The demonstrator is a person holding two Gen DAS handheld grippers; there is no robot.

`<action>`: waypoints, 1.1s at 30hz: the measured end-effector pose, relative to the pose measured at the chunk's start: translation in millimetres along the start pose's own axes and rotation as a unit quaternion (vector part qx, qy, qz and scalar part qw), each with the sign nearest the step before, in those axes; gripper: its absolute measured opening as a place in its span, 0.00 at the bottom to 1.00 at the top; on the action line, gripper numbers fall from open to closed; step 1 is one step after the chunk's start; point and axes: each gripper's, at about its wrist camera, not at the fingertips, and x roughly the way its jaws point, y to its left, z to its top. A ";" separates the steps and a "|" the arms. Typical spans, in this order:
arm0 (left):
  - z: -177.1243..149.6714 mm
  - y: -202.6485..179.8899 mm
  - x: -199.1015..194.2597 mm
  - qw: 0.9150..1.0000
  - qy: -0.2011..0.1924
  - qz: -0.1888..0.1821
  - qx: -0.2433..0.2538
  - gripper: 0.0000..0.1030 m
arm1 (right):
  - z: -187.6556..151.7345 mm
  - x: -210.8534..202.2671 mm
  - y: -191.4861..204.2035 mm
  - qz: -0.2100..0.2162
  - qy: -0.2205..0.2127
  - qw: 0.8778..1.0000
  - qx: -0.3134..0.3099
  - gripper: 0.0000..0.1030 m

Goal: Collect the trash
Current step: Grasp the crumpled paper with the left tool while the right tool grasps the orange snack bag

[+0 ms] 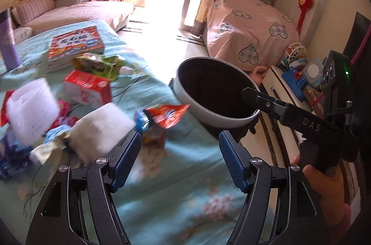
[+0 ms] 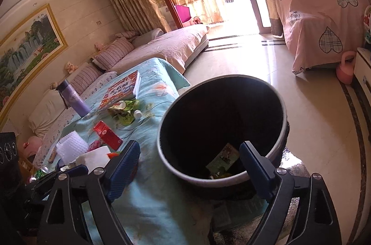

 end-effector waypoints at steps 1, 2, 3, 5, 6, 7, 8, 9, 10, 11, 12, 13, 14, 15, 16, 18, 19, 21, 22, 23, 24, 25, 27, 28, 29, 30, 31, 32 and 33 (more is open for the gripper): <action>-4.8 5.3 -5.5 1.000 -0.001 0.004 -0.001 0.69 | -4.8 -0.3 6.0 0.004 0.002 1.000 -0.002 0.87; -9.8 9.8 -10.6 1.000 -0.003 0.008 -0.003 0.69 | -10.6 -0.5 13.5 0.008 0.005 1.000 -0.005 0.87; -14.7 14.8 -16.0 1.000 -0.006 0.015 -0.006 0.69 | -14.7 -0.9 18.9 0.011 0.008 1.000 -0.007 0.87; -25.6 24.2 -26.0 1.000 -0.010 0.027 -0.012 0.69 | -25.3 -0.7 33.0 0.020 0.014 1.000 -0.012 0.88; -29.6 29.2 -30.1 0.999 -0.011 0.032 -0.017 0.69 | -30.1 0.0 39.1 0.023 0.017 0.999 -0.014 0.88; -34.8 35.8 -34.3 0.999 -0.011 0.035 -0.023 0.69 | -34.3 0.9 44.0 0.026 0.020 0.999 -0.016 0.88; -38.5 41.1 -36.9 0.999 -0.011 0.039 -0.029 0.69 | -38.6 2.5 49.8 0.029 0.025 0.999 -0.020 0.89; -43.3 47.1 -39.8 0.998 -0.011 0.045 -0.034 0.69 | -42.1 3.1 53.9 0.032 0.027 0.999 -0.021 0.89; -47.3 51.5 -42.1 0.998 -0.011 0.051 -0.039 0.69 | -45.8 5.1 59.2 0.034 0.032 0.999 -0.024 0.89; -51.3 56.0 -44.6 0.997 -0.011 0.056 -0.044 0.69 | -49.6 6.1 64.6 0.036 0.034 0.998 -0.027 0.89; -55.6 60.8 -46.3 0.997 -0.010 0.059 -0.049 0.69 | -52.3 8.0 69.6 0.037 0.037 0.998 -0.032 0.89; -59.0 65.8 -48.0 0.996 -0.009 0.064 -0.055 0.69 | -54.6 9.4 73.0 0.037 0.039 0.998 -0.036 0.89; -61.9 70.1 -50.4 0.996 -0.010 0.067 -0.059 0.69 | -56.0 11.0 76.1 0.037 0.041 0.998 -0.038 0.89; -64.3 74.3 -52.2 0.995 -0.012 0.070 -0.064 0.69 | -57.8 12.6 79.0 0.038 0.043 0.998 -0.040 0.89; -65.5 77.6 -53.6 0.995 -0.011 0.074 -0.069 0.69 | -60.5 13.2 82.1 0.038 0.044 0.997 -0.042 0.89; -67.9 84.7 -55.3 0.994 -0.011 0.080 -0.079 0.69 | -62.4 14.8 85.9 0.039 0.046 0.997 -0.046 0.89; -69.3 89.4 -56.1 0.993 -0.011 0.081 -0.083 0.69 | -63.7 15.7 88.0 0.039 0.046 0.997 -0.048 0.89; -70.7 95.0 -56.8 0.992 -0.012 0.084 -0.090 0.69 | -65.5 17.9 90.1 0.038 0.047 0.997 -0.051 0.89; -70.7 97.3 -58.7 0.992 -0.013 0.086 -0.093 0.69 | -66.6 18.7 91.9 0.038 0.048 0.997 -0.052 0.89; -71.0 98.9 -59.4 0.992 -0.014 0.086 -0.094 0.69 | -67.2 19.6 93.4 0.037 0.048 0.997 -0.053 0.89; -70.8 100.7 -59.8 0.992 -0.015 0.086 -0.094 0.69 | -67.3 20.5 94.7 0.036 0.048 0.997 -0.055 0.89; -69.8 101.5 -59.4 0.992 -0.014 0.088 -0.092 0.69 | -67.2 21.8 95.6 0.034 0.048 0.997 -0.057 0.89; -67.3 101.3 -56.7 0.992 -0.013 0.091 -0.087 0.69 | -66.6 24.5 97.7 0.032 0.046 0.996 -0.062 0.89; -65.6 101.6 -54.3 0.992 -0.011 0.092 -0.085 0.69 | -65.7 26.0 98.3 0.032 0.045 0.996 -0.066 0.89; -64.2 102.2 -51.7 0.992 -0.010 0.092 -0.085 0.69 | -64.6 28.1 99.1 0.030 0.044 0.996 -0.070 0.88; -62.7 103.4 -48.7 0.992 -0.008 0.092 -0.085 0.69 | -63.5 30.6 99.6 0.028 0.044 0.996 -0.073 0.88; -61.1 103.8 -45.1 0.992 -0.005 0.092 -0.084 0.69 | -62.0 34.7 100.2 0.025 0.044 0.996 -0.076 0.88; -59.2 104.3 -40.9 0.992 -0.001 0.092 -0.084 0.69 | -60.6 38.8 101.4 0.023 0.046 0.996 -0.078 0.85; -57.3 104.7 -36.9 0.992 0.001 0.094 -0.082 0.69 | -58.8 42.6 101.7 0.021 0.048 0.995 -0.080 0.83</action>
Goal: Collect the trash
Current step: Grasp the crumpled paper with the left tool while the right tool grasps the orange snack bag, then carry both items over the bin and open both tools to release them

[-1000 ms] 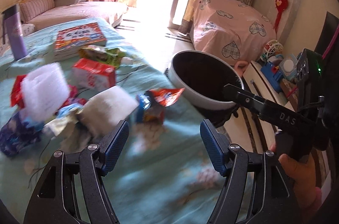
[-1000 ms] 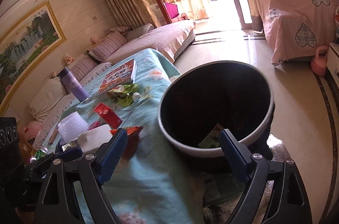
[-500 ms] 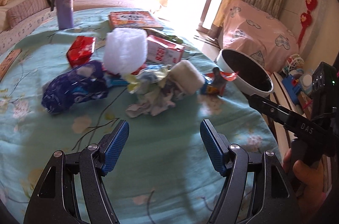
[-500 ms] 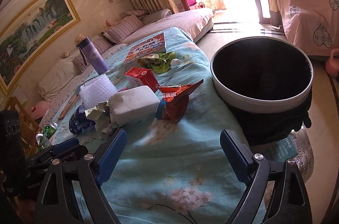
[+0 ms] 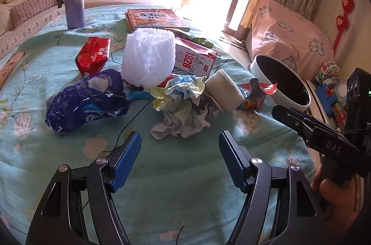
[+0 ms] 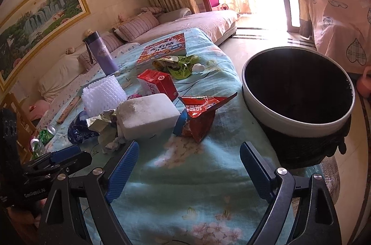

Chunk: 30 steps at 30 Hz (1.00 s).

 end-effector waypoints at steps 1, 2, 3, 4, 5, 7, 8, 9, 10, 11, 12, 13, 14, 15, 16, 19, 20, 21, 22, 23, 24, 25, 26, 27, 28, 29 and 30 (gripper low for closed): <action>1.8 -0.4 3.2 1.000 0.001 0.003 0.002 0.69 | 2.8 5.4 -0.4 -0.002 0.003 1.000 -0.001 0.78; 3.9 -0.7 7.4 1.000 0.002 0.007 0.004 0.68 | 5.0 10.0 -1.1 -0.004 0.007 1.000 -0.002 0.72; 5.9 -1.0 12.5 1.000 0.006 0.011 0.005 0.66 | 7.7 15.0 -1.5 -0.008 0.011 1.000 -0.003 0.70; 7.5 -0.5 17.5 1.000 0.010 0.011 0.004 0.61 | 10.1 21.3 -1.7 -0.013 0.017 1.000 -0.006 0.67; 9.0 0.3 22.8 1.000 0.015 0.008 0.001 0.58 | 11.6 28.2 -2.3 -0.019 0.024 0.999 -0.009 0.62; 10.9 0.9 31.5 1.000 0.024 0.001 -0.003 0.45 | 14.8 41.5 -5.1 -0.020 0.038 0.999 -0.006 0.53; 12.1 2.4 36.3 1.000 0.030 -0.004 -0.005 0.34 | 16.0 48.0 -6.8 -0.023 0.046 0.999 -0.005 0.43; 12.2 2.3 39.0 0.999 0.033 -0.009 -0.005 0.27 | 17.0 52.2 -7.9 -0.025 0.052 0.998 -0.004 0.33; 12.2 1.4 40.3 0.999 0.036 -0.014 -0.004 0.14 | 17.5 52.4 -8.3 -0.022 0.052 0.998 -0.002 0.14; 11.9 0.8 39.2 0.999 0.035 -0.016 -0.003 0.12 | 18.0 49.3 -7.2 -0.028 0.045 0.999 -0.006 0.12; 10.9 -0.1 36.5 0.999 0.030 -0.015 0.000 0.08 | 18.2 44.7 -5.7 -0.032 0.037 0.999 -0.013 0.12; 9.3 -0.9 33.2 1.000 0.026 -0.016 0.004 0.03 | 17.5 39.3 -4.2 -0.032 0.030 0.999 -0.019 0.11; 7.5 -0.7 29.9 1.000 0.024 -0.018 0.005 0.03 | 16.3 34.4 -3.1 -0.031 0.025 0.999 -0.023 0.11; 5.6 -0.3 25.9 1.000 0.021 -0.020 0.004 0.03 | 15.2 30.5 -3.0 -0.030 0.022 0.999 -0.024 0.11; 3.3 -0.3 21.6 1.000 0.019 -0.023 0.003 0.02 | 13.6 24.4 -4.1 -0.026 0.018 0.999 -0.022 0.10; -3.8 -3.4 8.6 0.999 0.015 -0.032 0.000 0.02 | 9.5 9.4 -7.1 -0.021 0.011 1.000 -0.018 0.10; -5.3 -4.6 4.8 0.999 0.014 -0.035 0.000 0.02 | 8.3 3.6 -8.7 -0.017 0.008 1.000 -0.015 0.10; -7.4 -6.1 -0.3 0.999 0.012 -0.040 0.000 0.02 | 7.1 -1.1 -9.5 -0.015 0.005 1.000 -0.012 0.10; -8.5 -8.4 -5.1 0.999 0.009 -0.043 0.002 0.02 | 6.5 -5.4 -11.0 -0.014 0.003 1.000 -0.010 0.10; -9.2 -11.0 -9.3 0.999 0.006 -0.046 0.005 0.02 | 6.8 -8.2 -12.0 -0.014 0.001 1.000 -0.009 0.10; -10.6 -14.5 -14.7 0.999 0.002 -0.050 0.009 0.02 | 6.0 -12.7 -13.2 -0.013 -0.002 1.000 -0.007 0.10; -11.0 -18.3 -19.0 0.998 -0.001 -0.054 0.012 0.02 | 5.6 -17.5 -14.0 -0.012 -0.004 1.000 -0.006 0.10; -11.8 -22.3 -23.1 0.998 -0.004 -0.059 0.016 0.02 | 6.0 -20.6 -13.0 -0.012 -0.006 1.000 -0.005 0.10; -11.9 -26.1 -26.3 0.998 -0.006 -0.063 0.019 0.02 | 5.0 -25.8 -14.4 -0.012 -0.010 1.000 -0.004 0.10; -12.4 -30.6 -29.8 0.997 -0.008 -0.068 0.024 0.02 | 4.7 -29.1 -15.1 -0.013 -0.012 1.000 -0.003 0.10; -12.6 -35.9 -32.6 0.997 -0.010 -0.072 0.029 0.02 | 5.4 -31.5 -16.1 -0.014 -0.015 1.000 -0.001 0.10; -12.0 -40.5 -33.9 0.997 -0.012 -0.074 0.034 0.02 | 4.9 -35.3 -17.9 -0.014 -0.017 1.000 0.000 0.10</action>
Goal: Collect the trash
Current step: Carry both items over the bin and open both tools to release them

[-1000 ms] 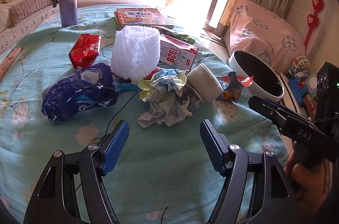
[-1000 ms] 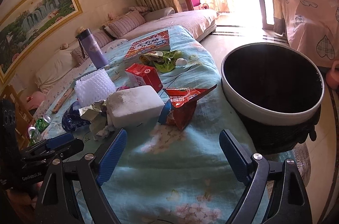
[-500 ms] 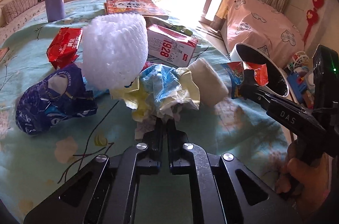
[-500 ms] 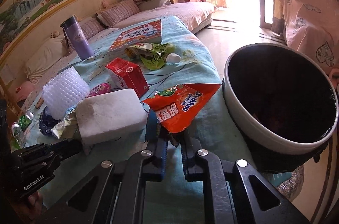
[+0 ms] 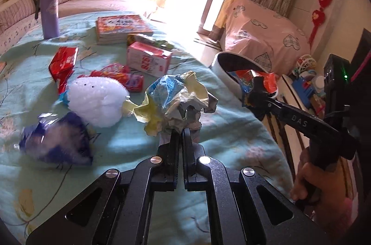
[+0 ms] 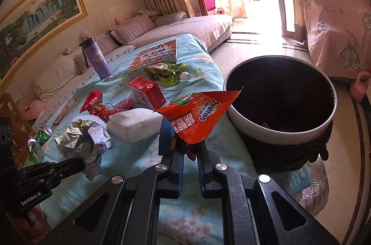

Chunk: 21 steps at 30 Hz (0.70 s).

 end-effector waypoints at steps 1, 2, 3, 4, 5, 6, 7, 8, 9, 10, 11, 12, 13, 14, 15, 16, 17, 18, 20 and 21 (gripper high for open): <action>0.7 -5.6 -0.1 1.000 -0.001 -0.003 0.005 0.02 | -0.3 -2.2 -1.7 0.000 -0.002 1.000 0.002 0.10; 2.0 -9.5 1.2 1.000 0.001 -0.006 0.009 0.02 | -1.1 -4.3 -3.8 -0.001 -0.004 1.000 0.004 0.10; 2.8 -14.7 3.3 1.000 0.003 -0.009 0.014 0.02 | -1.4 -6.6 -6.4 -0.004 -0.005 1.000 0.005 0.10; 4.4 -18.3 5.9 1.000 0.005 -0.011 0.018 0.02 | -2.0 -8.2 -8.7 -0.004 -0.006 1.000 0.007 0.10; 5.6 -22.5 8.4 1.000 0.006 -0.013 0.021 0.02 | -2.1 -8.4 -11.0 -0.005 -0.006 1.000 0.010 0.10; 7.2 -26.5 11.3 1.000 0.007 -0.016 0.025 0.02 | -3.2 -10.4 -15.4 -0.005 -0.007 1.000 0.013 0.10; 8.1 -31.4 13.5 0.999 0.009 -0.018 0.027 0.02 | -2.9 -11.1 -19.8 -0.007 -0.007 1.000 0.016 0.10; 10.3 -34.9 17.0 0.999 0.011 -0.020 0.029 0.02 | -2.8 -11.9 -23.5 -0.009 -0.007 1.000 0.018 0.10; 12.7 -38.5 20.6 0.999 0.013 -0.022 0.030 0.02 | -2.6 -12.6 -27.3 -0.010 -0.007 1.000 0.020 0.10; 15.2 -42.1 24.1 0.999 0.015 -0.025 0.032 0.02 | -2.1 -12.9 -31.6 -0.011 -0.007 1.000 0.022 0.10; 17.8 -46.2 27.2 0.999 0.016 -0.027 0.035 0.02 | -1.5 -14.0 -36.3 -0.013 -0.006 1.000 0.024 0.10; 21.5 -50.4 30.8 0.999 0.017 -0.030 0.038 0.02 | -0.5 -14.5 -40.1 -0.015 -0.006 1.000 0.025 0.10; 24.0 -55.3 33.6 0.999 0.018 -0.032 0.040 0.02 | 0.9 -15.4 -44.7 -0.017 -0.006 1.000 0.026 0.10; 27.5 -59.3 36.9 0.998 0.018 -0.034 0.043 0.02 | 2.7 -16.4 -49.4 -0.019 -0.007 0.999 0.027 0.10; 31.4 -63.7 41.0 0.998 0.020 -0.037 0.047 0.02 | 4.8 -17.2 -53.7 -0.020 -0.007 0.999 0.028 0.10; 34.5 -67.5 44.4 0.998 0.022 -0.039 0.049 0.02 | 5.8 -19.6 -58.6 -0.022 -0.009 0.999 0.029 0.10; 37.4 -71.6 48.0 0.998 0.024 -0.041 0.051 0.02 | 7.5 -20.4 -61.8 -0.025 -0.010 0.999 0.030 0.10; 41.4 -75.8 53.0 0.997 0.027 -0.043 0.054 0.02 | 10.4 -21.3 -66.3 -0.028 -0.011 0.999 0.030 0.10; 48.0 -81.7 60.7 0.997 0.029 -0.043 0.057 0.02 | 15.3 -21.9 -74.8 -0.031 -0.012 0.999 0.031 0.10; 51.8 -85.4 65.4 0.997 0.031 -0.044 0.059 0.02 | 17.9 -21.6 -77.4 -0.034 -0.012 0.999 0.032 0.10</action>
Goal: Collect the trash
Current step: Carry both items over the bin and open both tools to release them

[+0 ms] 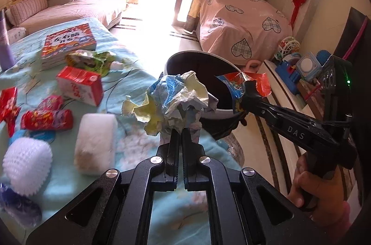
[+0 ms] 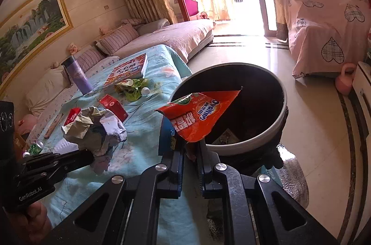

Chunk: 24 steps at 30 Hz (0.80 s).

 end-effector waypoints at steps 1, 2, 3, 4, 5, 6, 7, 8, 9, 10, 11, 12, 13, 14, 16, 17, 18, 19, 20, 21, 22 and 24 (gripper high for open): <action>3.6 -2.4 2.9 1.000 0.001 -0.001 0.001 0.02 | 1.7 0.0 -2.8 -0.003 -0.001 1.000 0.000 0.10; 7.0 -4.0 6.0 1.000 0.003 -0.001 0.002 0.02 | 4.1 0.2 -5.8 -0.006 -0.001 1.000 0.000 0.10; 10.6 -6.4 9.4 1.000 0.004 -0.003 0.003 0.02 | 7.3 0.9 -9.2 -0.009 -0.002 1.000 0.000 0.10; 14.4 -9.2 13.4 1.000 0.005 -0.004 0.005 0.02 | 9.4 1.9 -12.4 -0.009 -0.001 1.000 0.000 0.10; 17.7 -11.2 16.8 1.000 0.006 -0.003 0.006 0.02 | 11.9 3.1 -14.6 -0.010 -0.001 1.000 0.000 0.10; 21.4 -13.3 20.8 1.000 0.007 -0.004 0.008 0.02 | 14.9 4.8 -17.5 -0.013 0.000 1.000 -0.002 0.10; 24.2 -15.8 23.9 1.000 0.009 -0.004 0.009 0.02 | 17.5 6.6 -20.1 -0.015 0.001 1.000 -0.003 0.10; 28.1 -18.1 27.9 1.000 0.011 -0.004 0.011 0.02 | 18.9 7.3 -22.3 -0.016 0.003 1.000 -0.003 0.10; 31.7 -20.7 32.8 1.000 0.015 -0.003 0.014 0.02 | 21.5 10.3 -25.7 -0.016 0.006 1.000 -0.002 0.10; 35.2 -23.6 36.6 1.000 0.019 -0.002 0.017 0.02 | 22.9 12.6 -28.3 -0.017 0.008 1.000 -0.001 0.10; 38.5 -25.8 40.9 1.000 0.022 -0.001 0.019 0.02 | 24.7 15.6 -31.2 -0.018 0.011 1.000 0.000 0.10; 41.5 -27.7 45.5 1.000 0.024 -0.002 0.020 0.02 | 24.9 17.7 -33.9 -0.019 0.013 1.000 0.000 0.10; 45.4 -29.6 50.9 0.999 0.026 -0.002 0.021 0.02 | 26.8 20.6 -36.9 -0.019 0.017 1.000 0.000 0.10; 48.2 -30.9 55.2 0.999 0.029 -0.001 0.021 0.02 | 28.9 23.4 -39.7 -0.019 0.020 1.000 0.001 0.10; 53.7 -33.4 64.3 0.999 0.034 -0.002 0.022 0.02 | 34.5 29.6 -44.9 -0.019 0.025 1.000 0.000 0.10; 56.5 -35.7 69.2 0.999 0.037 -0.002 0.022 0.02 | 35.7 31.3 -47.3 -0.019 0.027 0.999 0.000 0.10; 58.8 -36.7 73.7 0.999 0.040 -0.002 0.021 0.02 | 36.9 32.8 -49.7 -0.018 0.029 0.999 0.000 0.10; 60.0 -37.1 77.2 0.999 0.042 -0.003 0.021 0.02 | 38.2 35.3 -52.3 -0.018 0.031 0.999 0.002 0.10; 61.2 -38.2 80.7 0.999 0.044 -0.003 0.021 0.02 | 39.4 37.6 -55.4 -0.018 0.034 0.999 0.004 0.10; 62.8 -39.1 84.1 0.999 0.046 -0.002 0.022 0.02 | 40.2 40.1 -58.2 -0.019 0.036 0.999 0.007 0.10; 63.7 -39.3 86.6 0.999 0.046 -0.002 0.023 0.02 | 40.9 41.8 -60.0 -0.019 0.038 0.999 0.007 0.10; 65.7 -40.0 92.2 0.999 0.049 -0.001 0.023 0.02 | 42.0 44.7 -63.1 -0.020 0.040 0.999 0.008 0.10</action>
